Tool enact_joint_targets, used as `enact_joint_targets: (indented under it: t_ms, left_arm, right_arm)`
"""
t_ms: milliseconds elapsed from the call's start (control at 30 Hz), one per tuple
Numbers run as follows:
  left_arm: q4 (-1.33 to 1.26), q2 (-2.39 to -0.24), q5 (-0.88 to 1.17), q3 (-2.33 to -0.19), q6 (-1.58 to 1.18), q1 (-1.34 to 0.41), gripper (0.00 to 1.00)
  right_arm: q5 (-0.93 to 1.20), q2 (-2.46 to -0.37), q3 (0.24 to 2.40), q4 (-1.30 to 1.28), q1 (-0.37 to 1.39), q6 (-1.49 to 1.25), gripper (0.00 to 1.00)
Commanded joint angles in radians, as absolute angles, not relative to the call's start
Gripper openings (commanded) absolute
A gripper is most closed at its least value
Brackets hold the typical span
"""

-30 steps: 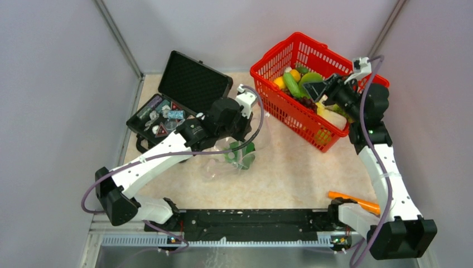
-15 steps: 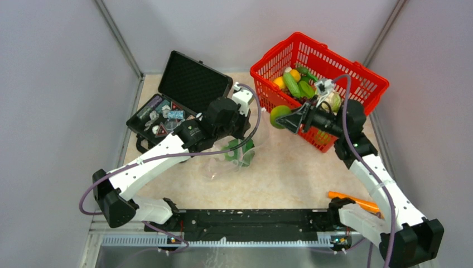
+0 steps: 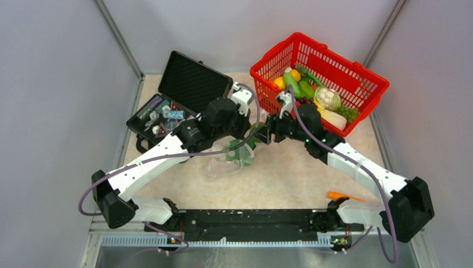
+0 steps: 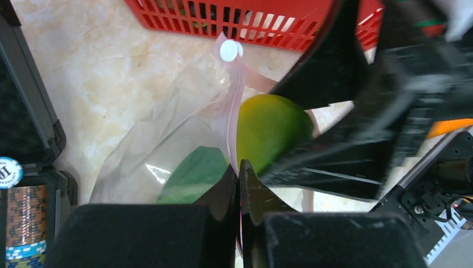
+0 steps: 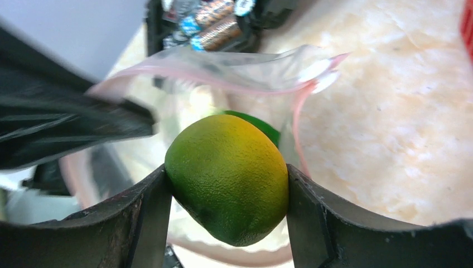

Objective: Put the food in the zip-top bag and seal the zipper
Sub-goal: Place the fake fruit in the zipper food storage bag.

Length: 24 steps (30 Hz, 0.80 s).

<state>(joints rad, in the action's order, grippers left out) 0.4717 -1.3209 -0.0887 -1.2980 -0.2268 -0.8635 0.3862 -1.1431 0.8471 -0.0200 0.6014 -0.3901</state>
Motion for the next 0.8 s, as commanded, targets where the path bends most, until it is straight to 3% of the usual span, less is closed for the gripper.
enact_joint_targets:
  t_ms: [0,233,500,767]
  left_arm:
    - [0.439,-1.267,-0.039,-1.335,-0.232,-0.870,0.00]
    - [0.505,-1.288,-0.005,-1.387,-0.226,-0.870,0.00]
    - [0.487,-1.261,-0.025,-1.388,-0.255,-0.870,0.00]
    - [0.486,-1.222,-0.141,-1.372,-0.281,-0.870,0.00]
  right_arm:
    - [0.171,-1.201,0.939,-0.071,0.653,-0.312,0.35]
    - [0.093,-1.229,0.952,0.039,0.711,-0.307,0.42]
    - [-0.032,-1.307,0.989,0.075,0.766,-0.364,0.68]
    - [0.028,-1.266,0.973,0.133,0.767,-0.386,0.83]
